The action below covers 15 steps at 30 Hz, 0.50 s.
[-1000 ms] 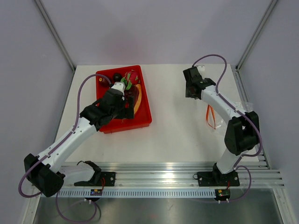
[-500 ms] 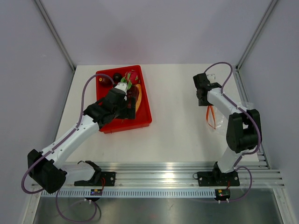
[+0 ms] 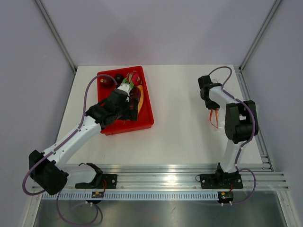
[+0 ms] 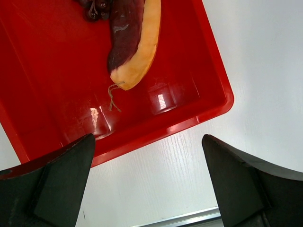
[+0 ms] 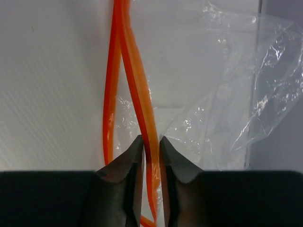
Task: Place the food in the zip-top bag and seal the zipper
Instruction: Pick up the zipper food storage bag at the center of the board.
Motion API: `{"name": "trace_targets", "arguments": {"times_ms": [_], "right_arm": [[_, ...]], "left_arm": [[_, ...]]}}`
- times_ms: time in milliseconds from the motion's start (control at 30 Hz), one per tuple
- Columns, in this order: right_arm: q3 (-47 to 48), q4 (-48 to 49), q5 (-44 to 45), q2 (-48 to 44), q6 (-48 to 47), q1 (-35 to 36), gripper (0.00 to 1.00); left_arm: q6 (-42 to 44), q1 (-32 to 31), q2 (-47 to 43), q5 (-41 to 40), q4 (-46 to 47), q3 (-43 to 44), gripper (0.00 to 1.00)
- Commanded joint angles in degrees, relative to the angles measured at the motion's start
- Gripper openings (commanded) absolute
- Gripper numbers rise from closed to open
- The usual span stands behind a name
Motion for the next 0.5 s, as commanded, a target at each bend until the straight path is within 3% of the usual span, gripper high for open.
{"name": "trace_targets", "arguments": {"times_ms": [0, 100, 333, 467], "right_arm": [[6.38, 3.48, 1.77, 3.10, -3.82, -0.51, 0.22], [10.86, 7.08, 3.09, 4.51, -8.47, 0.10, 0.00], [13.17, 12.88, -5.58, -1.36, -9.20, 6.34, 0.00], [8.69, 15.26, -20.93, -10.66, 0.97, 6.87, 0.00]], "left_arm": [[1.20, -0.15, -0.36, 0.74, 2.29, 0.67, 0.99], [1.11, -0.06, -0.81, 1.17, 2.81, -0.20, 0.99], [-2.05, -0.06, 0.34, 6.53, 4.91, 1.46, 0.99], [-8.09, -0.15, 1.65, 11.80, 7.64, 4.18, 0.99]]}}
